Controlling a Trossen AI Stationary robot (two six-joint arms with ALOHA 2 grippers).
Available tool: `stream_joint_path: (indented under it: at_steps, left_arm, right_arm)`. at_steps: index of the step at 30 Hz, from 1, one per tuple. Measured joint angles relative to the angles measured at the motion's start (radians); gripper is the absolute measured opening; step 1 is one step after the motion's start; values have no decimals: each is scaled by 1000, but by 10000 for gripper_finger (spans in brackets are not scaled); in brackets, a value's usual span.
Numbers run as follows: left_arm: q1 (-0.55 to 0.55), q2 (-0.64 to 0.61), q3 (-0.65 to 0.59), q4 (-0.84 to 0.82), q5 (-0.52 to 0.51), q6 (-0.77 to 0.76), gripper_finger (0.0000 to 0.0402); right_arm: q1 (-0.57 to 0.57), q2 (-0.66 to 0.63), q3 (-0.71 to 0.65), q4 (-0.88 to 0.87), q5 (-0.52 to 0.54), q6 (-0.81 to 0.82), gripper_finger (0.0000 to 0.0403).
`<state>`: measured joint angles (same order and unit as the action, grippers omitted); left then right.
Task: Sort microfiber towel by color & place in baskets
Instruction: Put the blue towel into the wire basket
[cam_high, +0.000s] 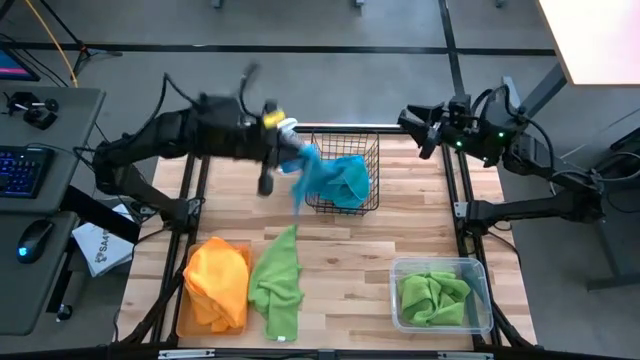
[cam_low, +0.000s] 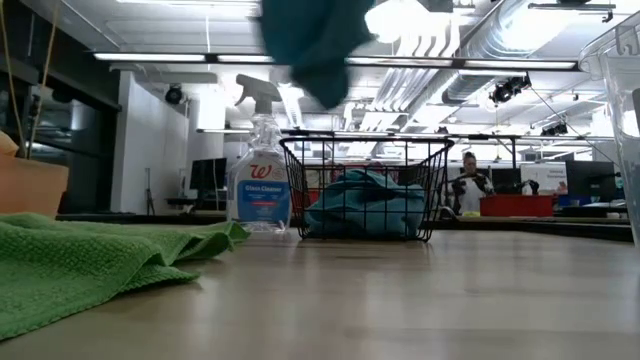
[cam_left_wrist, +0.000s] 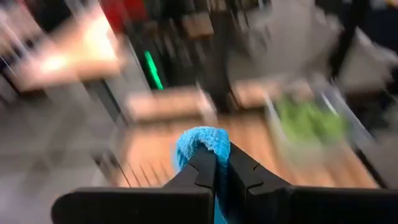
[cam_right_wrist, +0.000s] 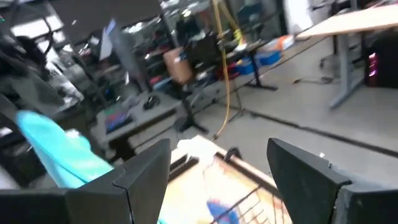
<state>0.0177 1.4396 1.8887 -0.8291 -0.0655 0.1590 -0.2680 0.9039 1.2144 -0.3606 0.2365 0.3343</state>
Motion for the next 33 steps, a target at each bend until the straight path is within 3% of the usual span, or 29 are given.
stream_joint_path:
  at_steps: [5, 11, 16, 21, 33]
  left_arm:
    - [104, 25, 10, 306, 18, 154, 0]
    - [215, 103, 0, 317, 31, 131, 0]
    - [264, 199, -85, 337, 19, 73, 0]
    - [271, 321, -160, 360, -65, -31, 0]
    - [190, 525, -155, 449, -64, -105, 0]
  right_arm:
    - [-1, 0, 0, 39, 117, 0, 263]
    - [-1, 0, 0, 37, 149, -2, 263]
    - [-1, -1, 0, 29, 148, -9, 263]
    - [-1, -1, 0, 28, 129, -50, 263]
    - [-1, -16, 0, -22, 128, -119, 263]
